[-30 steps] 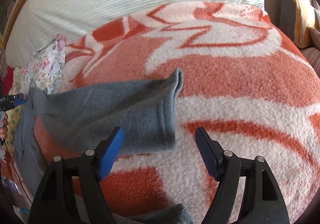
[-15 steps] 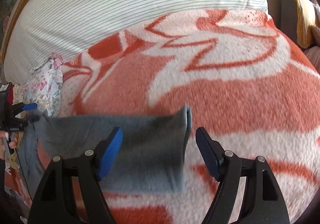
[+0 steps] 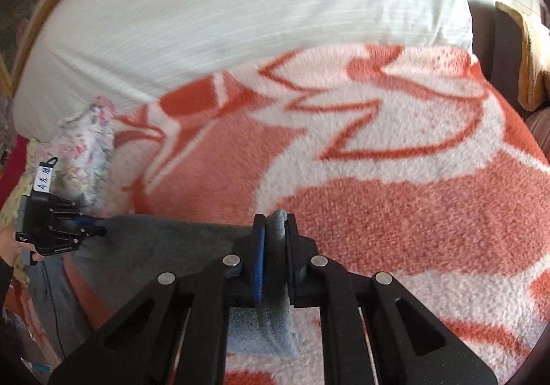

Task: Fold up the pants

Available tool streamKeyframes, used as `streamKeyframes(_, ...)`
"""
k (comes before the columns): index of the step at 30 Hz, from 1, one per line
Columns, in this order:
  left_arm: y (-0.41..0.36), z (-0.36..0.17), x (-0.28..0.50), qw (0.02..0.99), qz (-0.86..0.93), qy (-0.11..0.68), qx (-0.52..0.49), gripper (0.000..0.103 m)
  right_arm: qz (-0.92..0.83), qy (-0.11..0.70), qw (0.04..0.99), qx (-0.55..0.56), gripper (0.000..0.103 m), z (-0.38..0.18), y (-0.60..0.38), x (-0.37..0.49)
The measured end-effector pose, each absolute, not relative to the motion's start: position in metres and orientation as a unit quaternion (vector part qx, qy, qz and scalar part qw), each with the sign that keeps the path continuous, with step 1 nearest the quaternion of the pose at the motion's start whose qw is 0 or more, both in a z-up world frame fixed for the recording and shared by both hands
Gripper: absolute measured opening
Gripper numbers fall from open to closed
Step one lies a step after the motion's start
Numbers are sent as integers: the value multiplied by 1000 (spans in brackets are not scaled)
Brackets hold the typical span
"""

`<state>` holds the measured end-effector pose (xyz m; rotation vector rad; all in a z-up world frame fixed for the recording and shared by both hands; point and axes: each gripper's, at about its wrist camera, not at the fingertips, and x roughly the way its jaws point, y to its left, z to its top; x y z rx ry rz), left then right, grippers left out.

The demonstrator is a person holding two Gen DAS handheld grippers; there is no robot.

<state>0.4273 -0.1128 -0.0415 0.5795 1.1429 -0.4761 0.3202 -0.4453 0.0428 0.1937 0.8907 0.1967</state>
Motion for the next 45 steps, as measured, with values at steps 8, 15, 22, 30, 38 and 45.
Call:
streamKeyframes(8, -102, 12, 314, 812, -245, 482, 221, 5, 170, 358, 913, 94, 10, 90, -440, 251)
streamKeyframes(15, -98, 22, 216, 844, -232, 461, 147, 5, 212, 351, 907, 101, 10, 78, -451, 186)
streamKeyframes(22, -98, -17, 153, 848, -219, 480, 61, 5, 212, 367, 892, 159, 10, 46, -478, 140)
streamKeyframes(30, -90, -4, 134, 866, -199, 458, 18, 5, 213, 375, 889, 151, 10, 40, -474, 118)
streamKeyframes(38, -102, 3, 109, 864, -227, 449, 7, 5, 198, 384, 897, 92, 10, 47, -469, 105)
streamKeyframes(45, -127, -42, 103, 841, -226, 490, 28, 5, 180, 428, 881, 95, 10, 8, -476, 89)
